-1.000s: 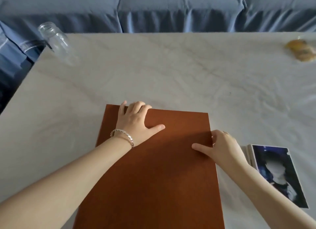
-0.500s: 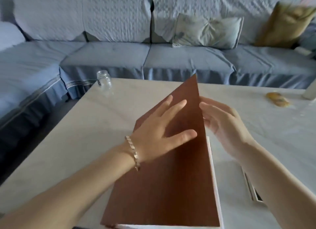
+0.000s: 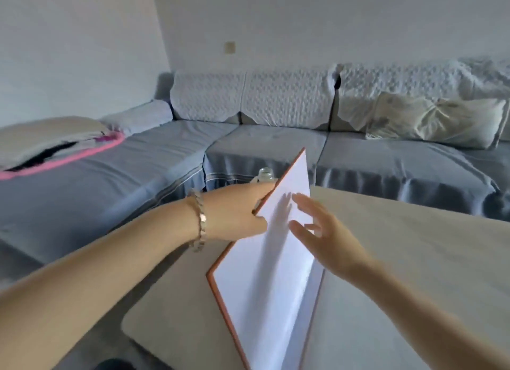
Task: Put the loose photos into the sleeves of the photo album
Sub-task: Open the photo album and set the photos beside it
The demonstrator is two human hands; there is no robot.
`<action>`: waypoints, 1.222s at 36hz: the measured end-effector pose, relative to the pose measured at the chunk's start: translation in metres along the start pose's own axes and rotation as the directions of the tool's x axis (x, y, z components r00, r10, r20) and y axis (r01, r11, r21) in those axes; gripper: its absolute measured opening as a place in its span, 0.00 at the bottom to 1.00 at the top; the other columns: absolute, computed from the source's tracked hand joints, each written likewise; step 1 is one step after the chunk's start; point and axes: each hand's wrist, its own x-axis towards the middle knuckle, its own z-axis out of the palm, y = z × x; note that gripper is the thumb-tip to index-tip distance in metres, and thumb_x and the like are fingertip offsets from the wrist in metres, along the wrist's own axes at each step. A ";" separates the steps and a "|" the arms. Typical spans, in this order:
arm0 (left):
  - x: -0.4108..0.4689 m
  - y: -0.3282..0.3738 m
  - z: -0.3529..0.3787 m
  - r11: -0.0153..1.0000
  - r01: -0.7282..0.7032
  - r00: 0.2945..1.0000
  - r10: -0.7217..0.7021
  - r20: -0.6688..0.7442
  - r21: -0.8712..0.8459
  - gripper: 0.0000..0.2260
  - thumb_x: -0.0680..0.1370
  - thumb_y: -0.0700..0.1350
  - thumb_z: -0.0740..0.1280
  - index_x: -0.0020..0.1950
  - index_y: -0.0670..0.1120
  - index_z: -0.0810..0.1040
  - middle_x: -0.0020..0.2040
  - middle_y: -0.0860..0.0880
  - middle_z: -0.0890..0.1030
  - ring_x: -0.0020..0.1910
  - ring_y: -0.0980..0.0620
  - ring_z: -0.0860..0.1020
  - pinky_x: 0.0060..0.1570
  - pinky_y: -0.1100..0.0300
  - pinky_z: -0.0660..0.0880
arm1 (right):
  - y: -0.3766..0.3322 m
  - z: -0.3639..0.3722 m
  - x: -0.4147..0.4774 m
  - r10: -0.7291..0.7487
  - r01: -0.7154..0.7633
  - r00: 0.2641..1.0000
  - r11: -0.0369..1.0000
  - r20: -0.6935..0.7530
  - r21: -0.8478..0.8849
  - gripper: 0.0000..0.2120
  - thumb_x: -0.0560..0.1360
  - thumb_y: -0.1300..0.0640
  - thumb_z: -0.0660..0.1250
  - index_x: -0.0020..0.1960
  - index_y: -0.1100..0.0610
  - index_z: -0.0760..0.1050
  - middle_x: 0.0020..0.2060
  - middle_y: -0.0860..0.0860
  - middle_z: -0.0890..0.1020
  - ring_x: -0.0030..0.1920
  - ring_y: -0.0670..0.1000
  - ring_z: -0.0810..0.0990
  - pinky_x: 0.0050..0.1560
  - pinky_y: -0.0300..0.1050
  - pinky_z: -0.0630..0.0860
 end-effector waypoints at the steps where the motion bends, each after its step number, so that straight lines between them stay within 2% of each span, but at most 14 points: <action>1: -0.002 -0.015 -0.004 0.992 0.058 0.998 -0.057 -0.007 0.115 0.26 0.70 0.49 0.61 0.68 0.49 0.65 0.57 0.48 0.79 0.52 0.46 0.78 0.52 0.51 0.75 | 0.001 0.010 0.003 -0.020 0.021 0.999 0.998 0.032 -0.060 0.21 0.77 0.54 0.63 0.67 0.42 0.62 0.70 0.42 0.65 0.67 0.44 0.68 0.59 0.33 0.69; 4: -0.006 -0.061 -0.002 0.923 0.196 0.977 -0.214 0.018 0.331 0.30 0.77 0.46 0.64 0.75 0.48 0.54 0.63 0.44 0.72 0.58 0.44 0.74 0.57 0.55 0.70 | 0.010 0.038 0.007 -0.010 0.045 0.989 0.972 0.151 -0.229 0.23 0.78 0.51 0.60 0.72 0.47 0.61 0.73 0.42 0.58 0.71 0.45 0.62 0.68 0.33 0.56; 7: -0.013 -0.107 0.021 0.828 0.411 0.870 -0.482 0.108 0.381 0.41 0.75 0.55 0.67 0.76 0.47 0.42 0.69 0.41 0.57 0.61 0.42 0.70 0.58 0.58 0.68 | 0.027 0.060 0.005 0.027 0.057 0.969 0.944 0.247 -0.324 0.23 0.79 0.49 0.58 0.73 0.46 0.58 0.75 0.43 0.55 0.74 0.43 0.54 0.67 0.31 0.50; 13: -0.023 -0.180 0.094 0.740 0.620 0.754 -0.654 0.064 0.262 0.43 0.70 0.67 0.64 0.76 0.55 0.44 0.68 0.42 0.56 0.64 0.41 0.65 0.62 0.51 0.68 | 0.075 0.082 -0.018 0.204 -0.005 0.911 0.874 0.359 -0.486 0.23 0.80 0.45 0.53 0.75 0.44 0.55 0.76 0.45 0.51 0.75 0.47 0.50 0.72 0.42 0.51; 18: -0.024 -0.208 0.144 0.684 0.713 0.684 -0.727 0.066 0.154 0.42 0.70 0.71 0.61 0.76 0.56 0.47 0.71 0.43 0.56 0.68 0.41 0.61 0.64 0.49 0.66 | 0.105 0.086 -0.043 0.326 0.002 0.844 0.791 0.425 -0.611 0.25 0.80 0.42 0.50 0.75 0.45 0.53 0.76 0.46 0.49 0.75 0.47 0.47 0.72 0.43 0.49; 22: -0.022 -0.215 0.177 0.648 0.735 0.615 -0.761 0.206 0.201 0.38 0.74 0.68 0.58 0.77 0.53 0.47 0.72 0.41 0.54 0.69 0.40 0.60 0.67 0.48 0.63 | 0.115 0.083 -0.060 0.336 0.042 0.822 0.769 0.460 -0.638 0.41 0.66 0.33 0.34 0.75 0.46 0.54 0.76 0.46 0.49 0.75 0.45 0.47 0.71 0.40 0.47; 24: -0.014 -0.199 0.188 0.676 0.706 0.648 -0.737 0.194 0.210 0.34 0.77 0.62 0.57 0.77 0.52 0.47 0.73 0.41 0.52 0.71 0.40 0.57 0.68 0.49 0.61 | 0.120 0.078 -0.067 0.322 0.034 0.837 0.777 0.443 -0.629 0.31 0.76 0.36 0.42 0.75 0.47 0.54 0.76 0.46 0.49 0.75 0.44 0.46 0.71 0.38 0.45; 26: -0.005 -0.168 0.198 0.777 0.606 0.767 -0.628 0.133 0.169 0.30 0.79 0.57 0.58 0.77 0.50 0.49 0.75 0.42 0.48 0.74 0.42 0.52 0.71 0.52 0.58 | 0.123 0.067 -0.077 0.302 0.001 0.860 0.804 0.411 -0.594 0.25 0.80 0.43 0.52 0.75 0.47 0.54 0.76 0.45 0.49 0.75 0.43 0.46 0.71 0.36 0.44; 28: 0.003 -0.128 0.208 0.900 0.421 0.899 -0.431 0.078 0.117 0.29 0.80 0.55 0.58 0.77 0.50 0.51 0.77 0.47 0.45 0.75 0.47 0.50 0.71 0.57 0.54 | 0.129 0.052 -0.091 0.313 -0.031 0.870 0.806 0.381 -0.590 0.24 0.80 0.45 0.53 0.75 0.47 0.55 0.76 0.44 0.50 0.75 0.43 0.46 0.70 0.35 0.43; 30: 0.008 -0.086 0.220 0.972 0.221 0.971 -0.227 0.079 0.078 0.28 0.80 0.57 0.56 0.76 0.52 0.51 0.77 0.52 0.43 0.76 0.52 0.48 0.72 0.59 0.50 | 0.135 0.032 -0.108 0.343 -0.087 0.875 0.805 0.341 -0.587 0.23 0.80 0.45 0.54 0.74 0.47 0.56 0.76 0.43 0.50 0.75 0.43 0.46 0.68 0.33 0.42; 35: 0.023 -0.024 0.264 0.970 0.002 0.968 -0.062 0.243 0.242 0.33 0.74 0.69 0.41 0.76 0.58 0.42 0.72 0.55 0.29 0.74 0.51 0.32 0.70 0.56 0.34 | 0.160 -0.029 -0.157 0.453 -0.255 0.873 0.742 0.183 -0.620 0.22 0.79 0.47 0.57 0.72 0.48 0.61 0.75 0.44 0.55 0.75 0.44 0.50 0.70 0.35 0.48; 38: 0.031 -0.011 0.280 0.946 0.004 0.944 -0.111 0.312 0.325 0.47 0.58 0.77 0.29 0.75 0.60 0.40 0.72 0.52 0.28 0.70 0.50 0.27 0.69 0.50 0.33 | 0.171 -0.066 -0.189 0.500 -0.337 0.861 0.691 0.087 -0.639 0.22 0.78 0.49 0.62 0.70 0.50 0.66 0.74 0.47 0.59 0.74 0.47 0.55 0.70 0.38 0.52; 42: 0.034 -0.009 0.287 0.928 0.062 0.949 -0.169 0.268 0.367 0.44 0.58 0.71 0.29 0.74 0.62 0.39 0.75 0.52 0.32 0.71 0.51 0.27 0.70 0.49 0.34 | 0.184 -0.108 -0.233 0.582 -0.479 0.811 0.603 -0.059 -0.637 0.24 0.74 0.51 0.68 0.68 0.52 0.69 0.72 0.49 0.63 0.73 0.52 0.60 0.71 0.45 0.56; 44: 0.034 -0.007 0.287 0.924 0.083 0.947 -0.189 0.259 0.372 0.43 0.59 0.71 0.29 0.74 0.62 0.39 0.75 0.53 0.33 0.71 0.51 0.28 0.71 0.49 0.34 | 0.191 -0.125 -0.253 0.621 -0.519 0.777 0.541 -0.101 -0.662 0.30 0.72 0.50 0.69 0.71 0.56 0.65 0.73 0.53 0.62 0.74 0.54 0.59 0.71 0.47 0.57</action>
